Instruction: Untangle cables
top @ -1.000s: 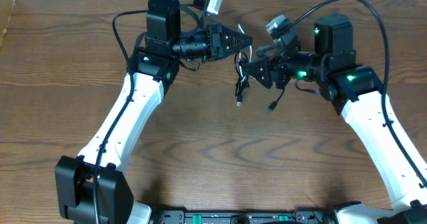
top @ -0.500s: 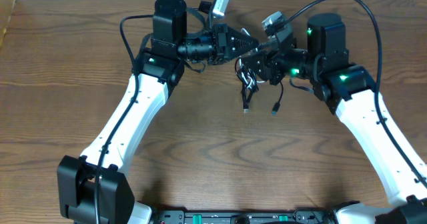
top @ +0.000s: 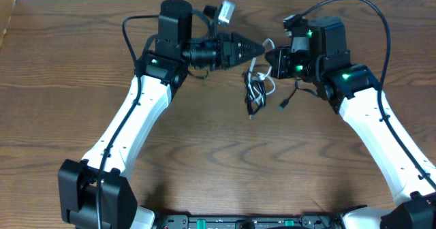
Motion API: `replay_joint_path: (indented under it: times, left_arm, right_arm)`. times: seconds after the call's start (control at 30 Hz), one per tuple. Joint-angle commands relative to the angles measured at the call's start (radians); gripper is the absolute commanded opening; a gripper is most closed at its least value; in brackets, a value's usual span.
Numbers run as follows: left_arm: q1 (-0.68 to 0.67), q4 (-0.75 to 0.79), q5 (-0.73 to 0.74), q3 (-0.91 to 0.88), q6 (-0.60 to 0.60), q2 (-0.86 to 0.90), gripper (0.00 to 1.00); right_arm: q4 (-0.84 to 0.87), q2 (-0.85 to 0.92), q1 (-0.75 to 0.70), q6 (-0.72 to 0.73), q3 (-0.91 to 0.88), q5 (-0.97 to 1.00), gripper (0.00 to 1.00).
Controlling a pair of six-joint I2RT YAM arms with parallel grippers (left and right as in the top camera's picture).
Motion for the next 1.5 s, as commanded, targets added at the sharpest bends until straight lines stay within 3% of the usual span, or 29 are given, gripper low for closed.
replay_joint_path:
  times: [0.0, 0.1, 0.2, 0.3, 0.53, 1.0, 1.47]
  left_arm:
    - [0.000, -0.125, -0.143, 0.010, 0.190, -0.008, 0.50]
    - [-0.011, -0.272, -0.321, 0.000, 0.254, 0.002, 0.54]
    - [-0.043, -0.327, -0.409, -0.010, 0.341, 0.020, 0.55]
    - [-0.088, -0.340, -0.481, -0.011, 0.357, 0.057, 0.56]
    - [-0.128, -0.314, -0.484, -0.011, 0.356, 0.142, 0.56]
    - [-0.129, -0.223, -0.506, -0.011, 0.357, 0.170, 0.63]
    - [-0.213, -0.198, -0.503, -0.011, 0.436, 0.191, 0.65]
  right_arm:
    - [-0.022, -0.042, 0.011, 0.166, 0.009, 0.155, 0.01]
    - [-0.055, -0.046, 0.011, 0.218, 0.009, 0.164, 0.01]
    - [-0.087, -0.046, 0.011, 0.237, 0.009, 0.165, 0.01]
    - [-0.105, -0.046, 0.003, 0.217, 0.013, 0.185, 0.01]
    - [-0.110, -0.075, -0.047, 0.090, 0.090, -0.014, 0.01]
    - [-0.063, -0.288, -0.140, 0.107, 0.160, -0.194, 0.01]
    - [-0.109, -0.303, -0.139, 0.163, 0.160, -0.197, 0.01]
